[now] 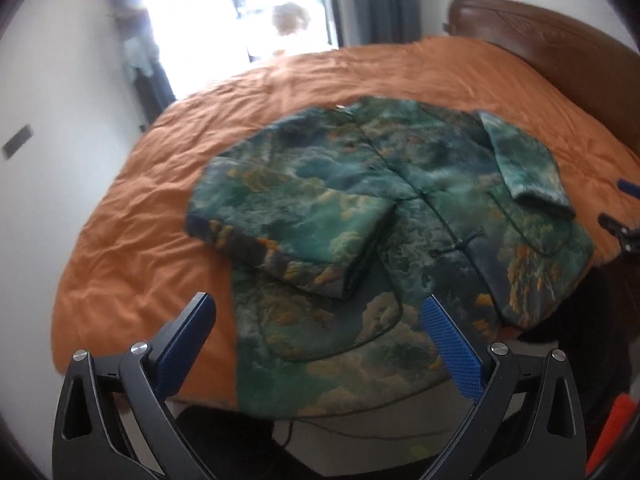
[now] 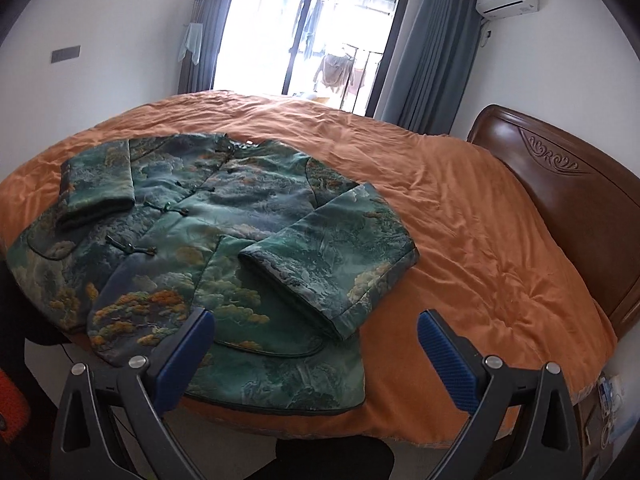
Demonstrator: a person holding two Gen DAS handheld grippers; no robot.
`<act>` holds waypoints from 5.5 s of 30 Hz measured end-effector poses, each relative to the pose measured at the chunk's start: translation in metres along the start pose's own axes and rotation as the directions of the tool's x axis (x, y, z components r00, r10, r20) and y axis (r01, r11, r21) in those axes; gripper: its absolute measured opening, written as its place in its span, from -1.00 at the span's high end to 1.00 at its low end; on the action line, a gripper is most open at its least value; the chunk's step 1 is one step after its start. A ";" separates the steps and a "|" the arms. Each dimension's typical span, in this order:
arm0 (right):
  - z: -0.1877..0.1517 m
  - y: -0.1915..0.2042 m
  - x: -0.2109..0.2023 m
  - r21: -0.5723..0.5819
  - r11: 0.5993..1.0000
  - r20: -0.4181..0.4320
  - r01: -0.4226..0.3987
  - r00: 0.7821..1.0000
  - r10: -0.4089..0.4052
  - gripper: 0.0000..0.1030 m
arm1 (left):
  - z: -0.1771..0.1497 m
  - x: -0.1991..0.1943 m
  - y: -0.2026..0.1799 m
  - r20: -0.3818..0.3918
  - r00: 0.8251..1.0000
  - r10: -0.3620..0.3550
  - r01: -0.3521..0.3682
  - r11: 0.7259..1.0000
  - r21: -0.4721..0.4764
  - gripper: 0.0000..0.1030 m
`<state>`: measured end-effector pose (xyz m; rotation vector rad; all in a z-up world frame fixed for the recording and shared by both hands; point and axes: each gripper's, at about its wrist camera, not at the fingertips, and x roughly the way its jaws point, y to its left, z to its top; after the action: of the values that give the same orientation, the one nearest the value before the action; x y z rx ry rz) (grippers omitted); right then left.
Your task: Fold large clothes
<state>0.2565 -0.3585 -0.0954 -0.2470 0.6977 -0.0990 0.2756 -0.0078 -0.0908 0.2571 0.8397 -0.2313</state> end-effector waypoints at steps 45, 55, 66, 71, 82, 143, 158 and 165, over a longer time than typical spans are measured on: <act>0.100 -0.320 0.113 0.576 0.805 -0.087 0.138 0.990 -0.107 0.82 | 0.029 0.029 0.408 -0.085 0.967 0.241 -0.235 0.709 -0.665 0.81; 0.021 -0.371 0.156 0.750 0.635 -0.183 0.183 0.981 -0.067 0.72 | -0.051 0.080 0.448 -0.261 0.939 0.226 -0.341 0.487 -0.804 0.75; -0.016 -0.367 0.131 0.728 0.596 -0.265 0.338 0.941 -0.210 0.38 | -0.092 0.051 0.403 -0.168 0.923 0.347 -0.328 0.478 -0.815 -0.54; -0.003 -0.310 0.103 0.617 0.715 -0.191 0.329 0.944 -0.269 -0.14 | -0.056 0.035 0.329 -0.029 0.944 0.329 -0.238 0.618 -0.749 -0.79; 0.020 -0.147 0.057 0.398 0.898 -0.003 0.186 0.980 -0.201 -0.36 | 0.020 0.013 0.143 0.172 0.957 0.235 -0.126 0.867 -0.481 -0.97; -0.018 -0.301 0.180 0.845 0.530 0.003 0.069 0.991 -0.135 0.78 | 0.062 0.037 -0.039 0.091 0.996 0.008 0.013 0.975 -0.224 -0.99; 0.154 -0.039 0.100 0.096 0.990 0.308 -0.100 0.949 0.066 0.80 | 0.044 0.040 -0.014 0.082 0.997 -0.002 0.027 0.953 -0.301 -0.99; 0.139 0.049 0.151 -0.040 0.981 0.151 -0.191 0.969 0.195 0.80 | 0.033 0.045 0.006 0.062 0.998 0.001 0.021 0.933 -0.359 -0.99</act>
<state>0.4613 -0.3101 -0.0995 -0.2077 0.5662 0.1144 0.3294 -0.0170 -0.1032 -0.0981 0.8065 -0.0908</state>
